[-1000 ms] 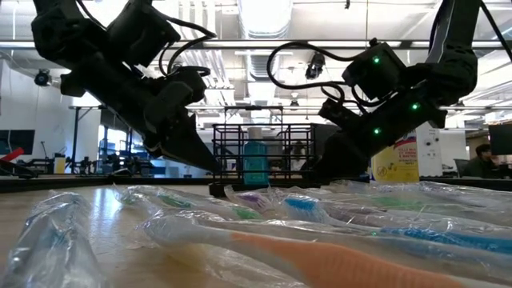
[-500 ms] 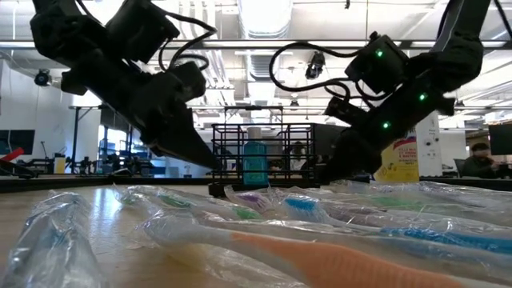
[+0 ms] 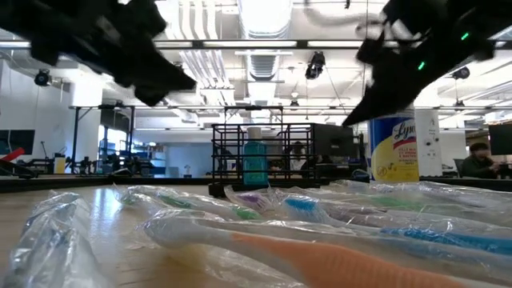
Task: Pick & Place toothbrushing station
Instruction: Put the blue mouthwash into the black mesh organizer
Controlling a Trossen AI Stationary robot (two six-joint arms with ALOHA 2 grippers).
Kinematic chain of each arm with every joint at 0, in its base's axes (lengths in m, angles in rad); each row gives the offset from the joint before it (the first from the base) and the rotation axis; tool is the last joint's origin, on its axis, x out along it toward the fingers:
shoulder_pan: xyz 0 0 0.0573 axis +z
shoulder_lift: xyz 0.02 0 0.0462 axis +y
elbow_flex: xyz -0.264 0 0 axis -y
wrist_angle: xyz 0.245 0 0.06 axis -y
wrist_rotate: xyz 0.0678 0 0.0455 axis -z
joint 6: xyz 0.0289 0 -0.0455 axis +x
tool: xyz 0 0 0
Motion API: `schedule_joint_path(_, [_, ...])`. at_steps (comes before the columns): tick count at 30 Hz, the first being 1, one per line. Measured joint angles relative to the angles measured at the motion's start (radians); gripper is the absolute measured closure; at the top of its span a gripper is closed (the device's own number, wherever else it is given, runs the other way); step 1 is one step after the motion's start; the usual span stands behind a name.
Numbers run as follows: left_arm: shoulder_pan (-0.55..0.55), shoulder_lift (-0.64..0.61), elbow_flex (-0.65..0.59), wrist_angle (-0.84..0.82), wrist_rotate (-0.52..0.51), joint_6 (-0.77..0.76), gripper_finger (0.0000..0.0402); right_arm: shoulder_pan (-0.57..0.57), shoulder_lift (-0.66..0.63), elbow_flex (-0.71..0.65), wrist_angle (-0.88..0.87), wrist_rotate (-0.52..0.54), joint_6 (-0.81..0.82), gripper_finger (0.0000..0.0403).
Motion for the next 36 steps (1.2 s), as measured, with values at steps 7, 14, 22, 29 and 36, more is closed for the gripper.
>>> schedule_joint_path(7, [0.003,-0.295,-0.184,0.016,-0.043,0.018,0.0399,0.154,-0.215,0.004,-0.011,-0.011,0.022,0.0394])
schedule_joint_path(14, [0.004,-0.421,-0.272,0.021,-0.059,0.000,0.0399,0.324,-0.274,0.126,-0.232,-0.066,0.163,0.0394])
schedule_joint_path(22, [0.004,-0.426,-0.276,0.014,-0.102,-0.066,0.0399,0.562,-0.046,0.453,-0.756,-0.059,0.573,0.0394])
schedule_joint_path(29, [0.004,-0.423,-0.276,-0.007,-0.102,-0.143,0.0399,0.699,0.227,0.761,-1.162,-0.038,1.012,0.0394])
schedule_joint_path(36, [0.004,-0.423,-0.276,-0.022,-0.102,-0.198,0.0399,0.754,0.480,1.021,-1.290,-0.219,1.204,0.0347])
